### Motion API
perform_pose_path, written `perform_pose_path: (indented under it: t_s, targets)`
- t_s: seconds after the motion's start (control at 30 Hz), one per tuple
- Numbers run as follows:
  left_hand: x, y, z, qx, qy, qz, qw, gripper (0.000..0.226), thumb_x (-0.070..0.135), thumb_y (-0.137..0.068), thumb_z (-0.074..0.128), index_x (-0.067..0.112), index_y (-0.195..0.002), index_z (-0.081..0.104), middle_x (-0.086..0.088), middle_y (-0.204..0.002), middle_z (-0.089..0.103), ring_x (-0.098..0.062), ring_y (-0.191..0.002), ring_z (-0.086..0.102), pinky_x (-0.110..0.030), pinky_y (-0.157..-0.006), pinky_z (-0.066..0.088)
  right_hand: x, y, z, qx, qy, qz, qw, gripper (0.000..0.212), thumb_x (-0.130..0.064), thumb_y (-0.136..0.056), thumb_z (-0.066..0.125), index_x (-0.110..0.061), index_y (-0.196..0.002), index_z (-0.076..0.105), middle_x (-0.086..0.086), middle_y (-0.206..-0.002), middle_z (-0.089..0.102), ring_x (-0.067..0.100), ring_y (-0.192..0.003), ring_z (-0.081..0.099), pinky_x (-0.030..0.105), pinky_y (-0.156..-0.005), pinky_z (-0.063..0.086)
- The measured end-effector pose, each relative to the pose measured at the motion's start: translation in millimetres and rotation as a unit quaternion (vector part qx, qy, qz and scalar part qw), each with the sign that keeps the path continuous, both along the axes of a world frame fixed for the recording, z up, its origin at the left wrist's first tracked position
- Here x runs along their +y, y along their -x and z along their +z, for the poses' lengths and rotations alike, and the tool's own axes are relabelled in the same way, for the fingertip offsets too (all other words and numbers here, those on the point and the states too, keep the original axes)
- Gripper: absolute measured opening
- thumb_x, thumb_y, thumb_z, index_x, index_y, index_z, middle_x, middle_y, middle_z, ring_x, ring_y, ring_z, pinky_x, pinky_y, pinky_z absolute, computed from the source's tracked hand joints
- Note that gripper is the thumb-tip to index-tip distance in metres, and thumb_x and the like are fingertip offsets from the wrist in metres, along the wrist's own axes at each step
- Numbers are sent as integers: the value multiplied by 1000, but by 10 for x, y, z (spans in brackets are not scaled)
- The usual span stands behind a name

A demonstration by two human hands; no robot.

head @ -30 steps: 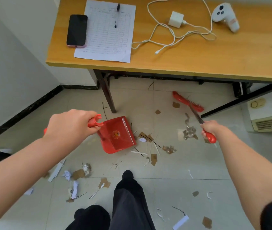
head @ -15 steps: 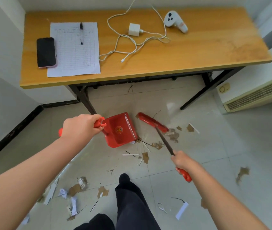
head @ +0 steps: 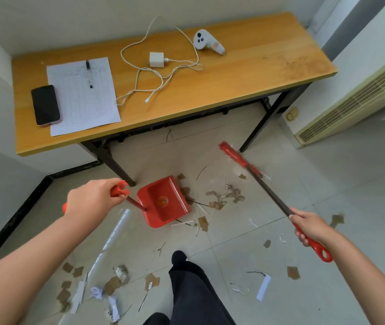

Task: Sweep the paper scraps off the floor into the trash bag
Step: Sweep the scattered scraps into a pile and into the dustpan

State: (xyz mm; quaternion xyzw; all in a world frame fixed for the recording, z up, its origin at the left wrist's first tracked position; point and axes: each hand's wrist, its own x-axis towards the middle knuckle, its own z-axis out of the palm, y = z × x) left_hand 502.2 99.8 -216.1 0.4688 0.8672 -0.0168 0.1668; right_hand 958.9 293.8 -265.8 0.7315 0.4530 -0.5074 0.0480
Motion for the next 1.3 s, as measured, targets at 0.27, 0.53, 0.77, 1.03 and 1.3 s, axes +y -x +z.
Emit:
perform_pose_path:
  t_s: [0.27, 0.53, 0.77, 1.03, 1.3]
  targets:
    - [-76, 15, -9, 13, -4, 6, 1000, 17, 46, -80, 71, 50, -94, 61, 18, -71, 60, -9, -69, 55, -26, -51, 49, 856, -61, -807, -20, -8, -153, 988, 19, -1, -97, 30, -2, -104, 48, 12, -65, 39, 12, -15, 35, 16, -29, 37]
    - [-252, 392, -543, -25, 6, 15, 1000, 30, 59, -74, 66, 66, -96, 46, 26, -74, 63, -2, -69, 63, -32, -54, 55, 639, 307, -1504, -31, 41, -150, 987, 15, 2, -93, 35, 2, -101, 47, 13, -59, 44, 17, -30, 42, 16, -30, 38]
    - [-478, 576, -654, -21, 18, 5, 1000, 43, 48, -75, 73, 69, -98, 43, 26, -79, 63, -4, -73, 64, -33, -55, 55, -153, 992, -1441, 3, 77, -124, 989, 38, 0, -93, 30, -5, -127, 47, 12, -60, 46, 17, -39, 40, 21, -39, 35]
    - [-1062, 620, -157, -26, -12, 25, 999, 39, 41, -75, 78, 65, -91, 51, 26, -77, 60, -7, -70, 59, -30, -53, 51, -985, 1824, -1204, -8, 103, -5, 995, 53, -1, -91, 26, -11, -142, 36, 10, -59, 49, 16, -40, 42, 19, -36, 37]
    - [-1942, 728, 230, 14, 2, 57, 998, 22, 46, -83, 68, 43, -104, 67, 19, -91, 69, -11, -79, 59, -20, -50, 33, -2197, 2216, -1098, -30, 133, 93, 986, 52, -4, -88, 25, -14, -138, 37, 12, -56, 47, 17, -33, 39, 22, -41, 36]
